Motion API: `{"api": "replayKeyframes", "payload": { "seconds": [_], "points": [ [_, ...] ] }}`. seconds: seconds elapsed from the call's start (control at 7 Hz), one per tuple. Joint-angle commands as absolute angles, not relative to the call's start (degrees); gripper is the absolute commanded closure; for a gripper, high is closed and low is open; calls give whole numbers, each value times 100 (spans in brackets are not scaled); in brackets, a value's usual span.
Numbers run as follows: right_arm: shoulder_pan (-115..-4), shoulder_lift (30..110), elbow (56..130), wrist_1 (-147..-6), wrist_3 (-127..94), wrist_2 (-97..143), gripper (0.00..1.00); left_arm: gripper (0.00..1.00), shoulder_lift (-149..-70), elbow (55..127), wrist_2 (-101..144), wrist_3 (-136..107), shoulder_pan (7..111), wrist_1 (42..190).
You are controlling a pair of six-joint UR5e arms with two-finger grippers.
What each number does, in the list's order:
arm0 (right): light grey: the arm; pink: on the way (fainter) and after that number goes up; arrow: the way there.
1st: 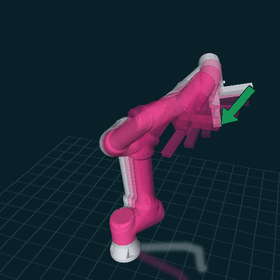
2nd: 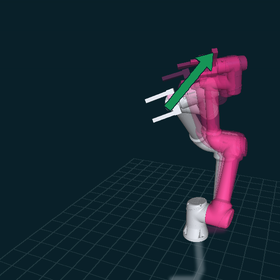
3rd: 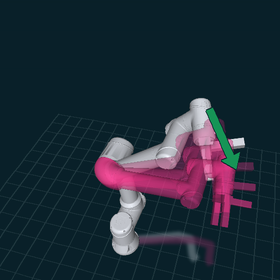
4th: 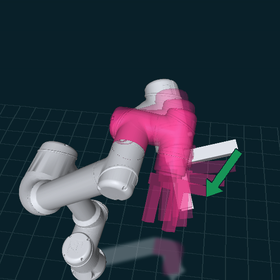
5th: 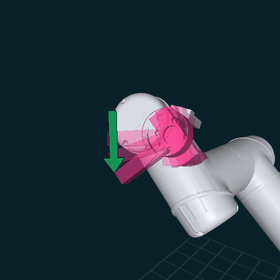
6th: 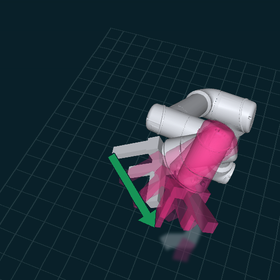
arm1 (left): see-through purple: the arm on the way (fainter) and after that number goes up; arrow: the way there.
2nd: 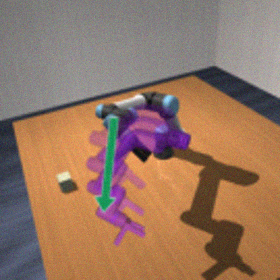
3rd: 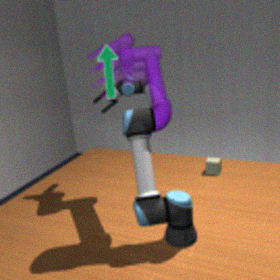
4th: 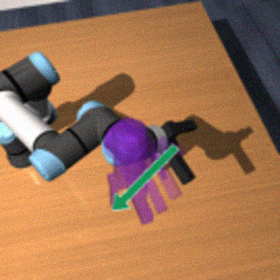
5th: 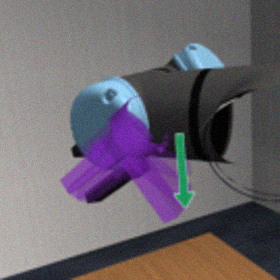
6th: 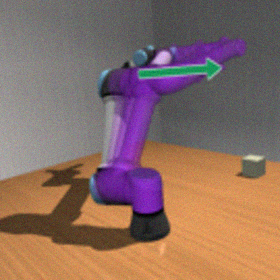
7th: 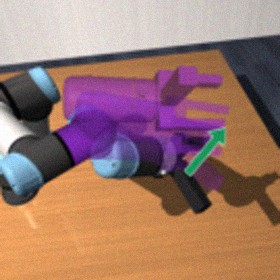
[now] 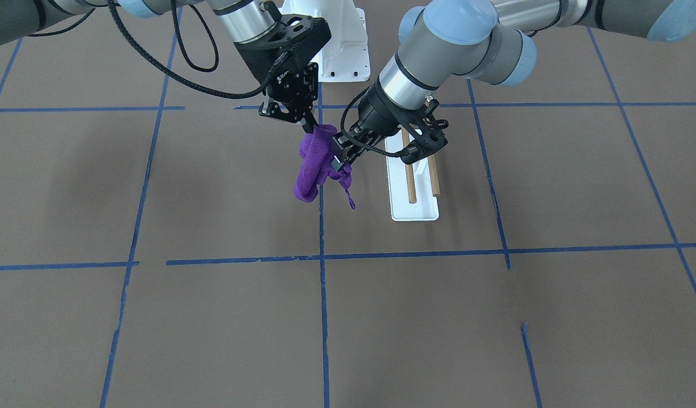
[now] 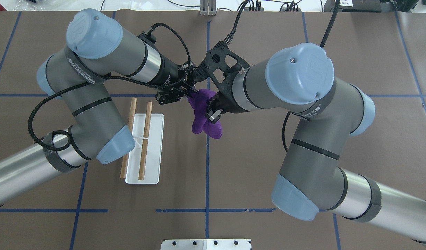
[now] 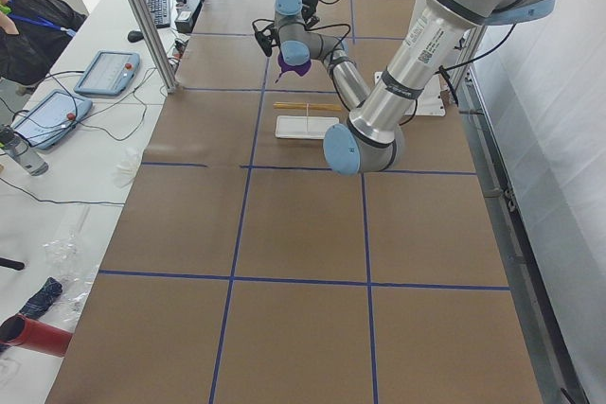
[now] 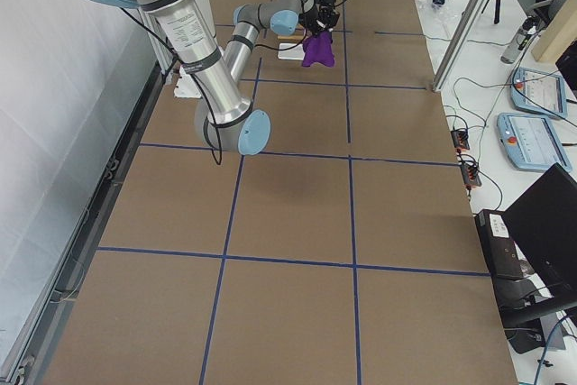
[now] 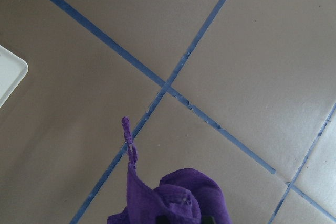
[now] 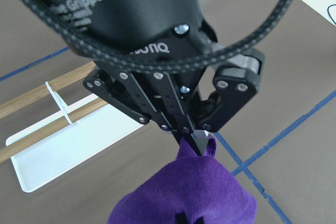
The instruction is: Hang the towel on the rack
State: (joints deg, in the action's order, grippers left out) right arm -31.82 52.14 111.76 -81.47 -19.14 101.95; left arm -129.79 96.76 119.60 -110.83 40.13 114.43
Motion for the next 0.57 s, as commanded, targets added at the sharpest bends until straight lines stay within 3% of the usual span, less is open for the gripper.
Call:
{"api": "replayKeyframes", "payload": {
  "seconds": [0.0,0.43],
  "points": [
    [-3199,5299,11223,-8147,-1907,10195,100,100,-12955,9677,11944,-11074,4017,11443],
    [-3199,5423,11329,-8156,-1907,10195,100,100,-12946,9677,11857,-11074,4017,11443]
  ]
}}
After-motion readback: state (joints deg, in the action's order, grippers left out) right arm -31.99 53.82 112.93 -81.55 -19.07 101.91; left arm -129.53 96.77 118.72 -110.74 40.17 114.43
